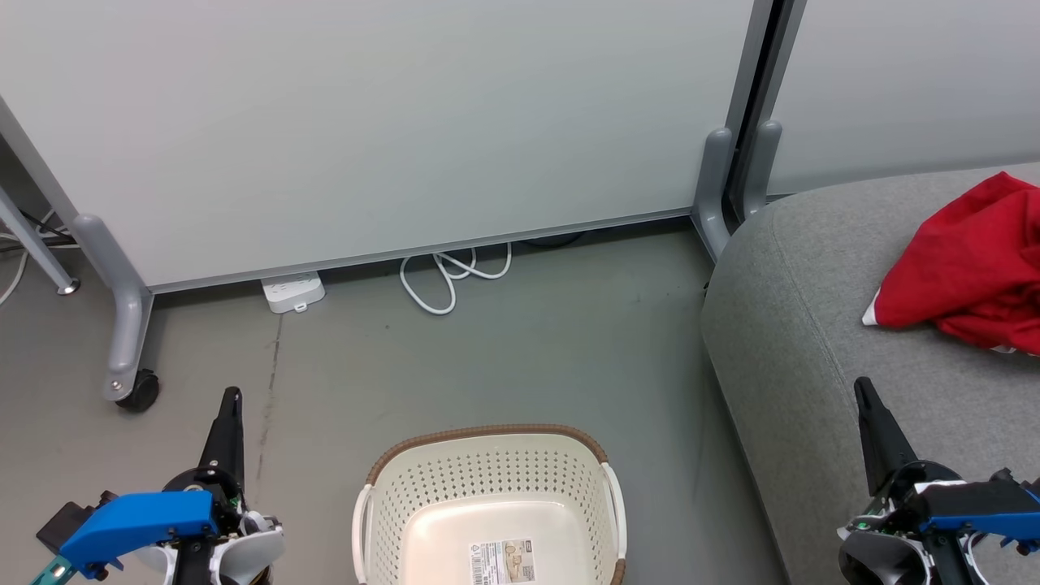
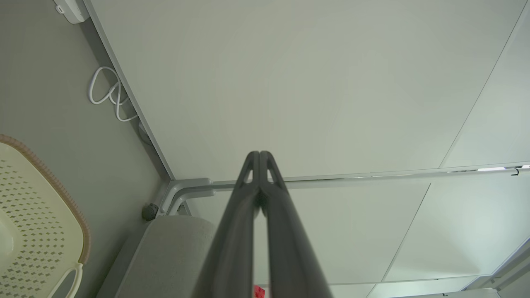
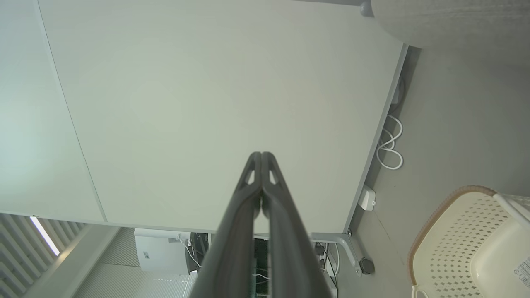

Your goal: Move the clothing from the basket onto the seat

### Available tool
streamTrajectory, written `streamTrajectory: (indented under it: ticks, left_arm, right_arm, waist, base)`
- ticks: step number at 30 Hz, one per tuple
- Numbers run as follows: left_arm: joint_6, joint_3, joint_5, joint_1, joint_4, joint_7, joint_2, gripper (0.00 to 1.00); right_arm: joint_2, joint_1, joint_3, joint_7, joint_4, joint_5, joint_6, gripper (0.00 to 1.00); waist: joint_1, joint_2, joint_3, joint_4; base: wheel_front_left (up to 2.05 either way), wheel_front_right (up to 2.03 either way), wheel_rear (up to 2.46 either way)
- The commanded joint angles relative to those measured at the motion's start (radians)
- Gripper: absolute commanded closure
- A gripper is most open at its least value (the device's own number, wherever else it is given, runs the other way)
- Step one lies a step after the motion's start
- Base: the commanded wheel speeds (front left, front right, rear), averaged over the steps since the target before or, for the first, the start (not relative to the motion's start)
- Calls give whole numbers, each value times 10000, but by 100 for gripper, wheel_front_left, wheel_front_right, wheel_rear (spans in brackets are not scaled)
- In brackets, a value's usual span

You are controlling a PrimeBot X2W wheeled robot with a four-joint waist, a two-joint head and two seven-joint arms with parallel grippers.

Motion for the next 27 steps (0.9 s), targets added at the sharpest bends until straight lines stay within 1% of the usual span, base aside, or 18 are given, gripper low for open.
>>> streamTrajectory:
  ticks: [1,8,27]
  left_arm:
    - [-39,90,-222,-136,-69,77,26,100]
    - [-41,149,-651,-165,-84,197,15,100]
    - [-41,171,-585,-154,-80,224,-13,100]
  right_arm:
    - [-59,-118,-23,86,-37,267,4,100]
    - [-60,-172,-36,202,-46,703,4,100]
    - [-59,-163,-31,201,-45,664,4,100]
  waist:
    - [0,-1,4,-16]
    - [0,-1,15,-69]
    - [0,-1,15,-69]
  base:
    - [0,0,0]
    - [0,0,0]
    - [0,0,0]
